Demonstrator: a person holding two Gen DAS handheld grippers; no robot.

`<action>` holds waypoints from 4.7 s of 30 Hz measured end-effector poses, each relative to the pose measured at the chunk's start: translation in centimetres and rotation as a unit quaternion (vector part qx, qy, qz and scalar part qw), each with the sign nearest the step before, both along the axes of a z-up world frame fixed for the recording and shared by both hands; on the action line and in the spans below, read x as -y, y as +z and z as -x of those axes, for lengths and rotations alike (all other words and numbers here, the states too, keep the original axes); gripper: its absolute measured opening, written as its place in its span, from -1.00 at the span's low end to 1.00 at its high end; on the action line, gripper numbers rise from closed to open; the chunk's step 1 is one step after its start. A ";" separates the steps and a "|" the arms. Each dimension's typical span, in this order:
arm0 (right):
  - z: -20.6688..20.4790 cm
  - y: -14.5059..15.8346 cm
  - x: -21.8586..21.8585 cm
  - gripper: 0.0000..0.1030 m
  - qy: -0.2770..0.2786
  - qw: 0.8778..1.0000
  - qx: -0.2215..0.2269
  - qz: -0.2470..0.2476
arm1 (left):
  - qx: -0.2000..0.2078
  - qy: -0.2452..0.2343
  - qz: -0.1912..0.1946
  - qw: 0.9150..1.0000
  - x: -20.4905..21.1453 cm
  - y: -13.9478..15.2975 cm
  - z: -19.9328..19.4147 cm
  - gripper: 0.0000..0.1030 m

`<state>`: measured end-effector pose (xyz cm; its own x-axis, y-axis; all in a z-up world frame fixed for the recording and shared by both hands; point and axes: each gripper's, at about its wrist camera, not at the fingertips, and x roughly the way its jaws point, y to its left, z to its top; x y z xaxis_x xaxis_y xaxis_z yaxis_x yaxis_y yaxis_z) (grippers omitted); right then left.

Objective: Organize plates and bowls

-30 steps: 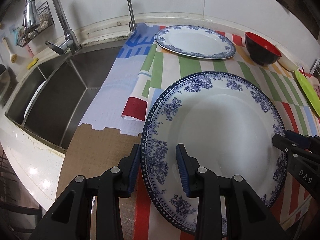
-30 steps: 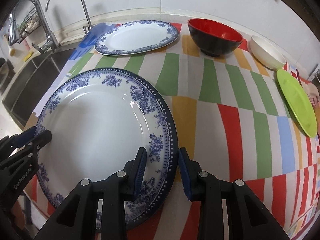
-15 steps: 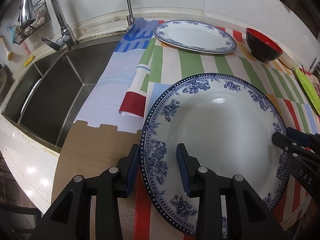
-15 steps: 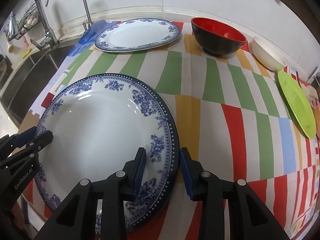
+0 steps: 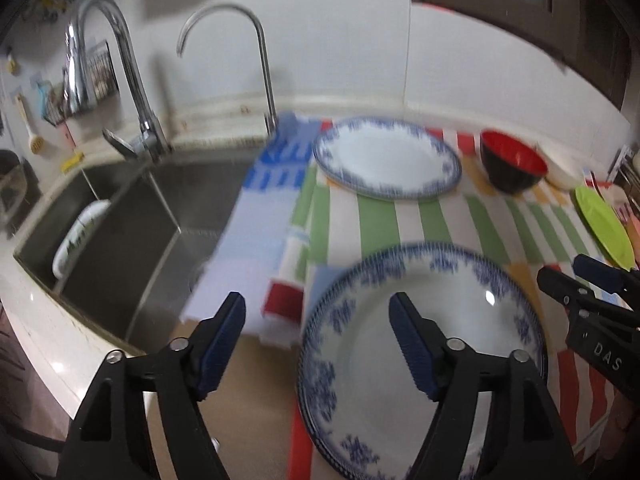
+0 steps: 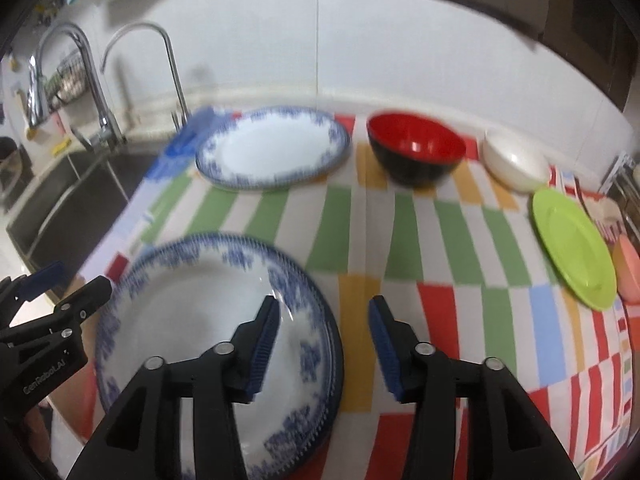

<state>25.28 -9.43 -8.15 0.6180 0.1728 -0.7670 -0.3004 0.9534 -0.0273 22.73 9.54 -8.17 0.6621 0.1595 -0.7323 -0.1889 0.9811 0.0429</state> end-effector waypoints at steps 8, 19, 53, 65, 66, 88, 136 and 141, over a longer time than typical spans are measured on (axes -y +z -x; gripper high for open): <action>-1.9 3.2 -1.2 0.13 0.011 0.998 0.055 -0.021 | 0.049 0.003 -0.010 0.999 -1.0 3.2 -1.2 0.67; -5.2 6.0 -3.1 0.13 0.027 0.992 0.113 -0.044 | 0.105 0.019 -0.042 0.993 -2.3 5.9 -4.2 0.71; -22.6 -3.1 -7.8 0.11 -0.030 0.999 0.013 -0.012 | 0.014 -0.031 -0.020 0.999 -5.1 -3.5 -22.6 0.57; -24.9 -4.0 -10.1 0.11 -0.032 0.998 0.009 0.061 | -0.013 -0.048 -0.018 0.999 -4.9 -5.5 -24.8 0.44; -25.1 -4.1 -10.3 0.11 -0.029 0.997 0.006 0.067 | -0.015 -0.051 -0.020 0.998 -4.8 -5.6 -24.9 0.43; -31.1 -4.9 -13.9 0.11 0.101 0.968 -0.152 0.170 | -0.065 -0.067 0.000 0.996 -3.6 -7.0 -26.9 -0.14; -35.7 -5.5 -16.7 -0.18 0.207 0.893 -0.295 0.269 | -0.135 -0.077 0.012 0.988 -3.5 -7.9 -29.5 0.07; -37.2 -5.8 -16.1 -0.18 0.191 0.895 -0.321 0.244 | -0.135 -0.080 0.018 0.987 -4.0 -8.6 -30.3 -0.22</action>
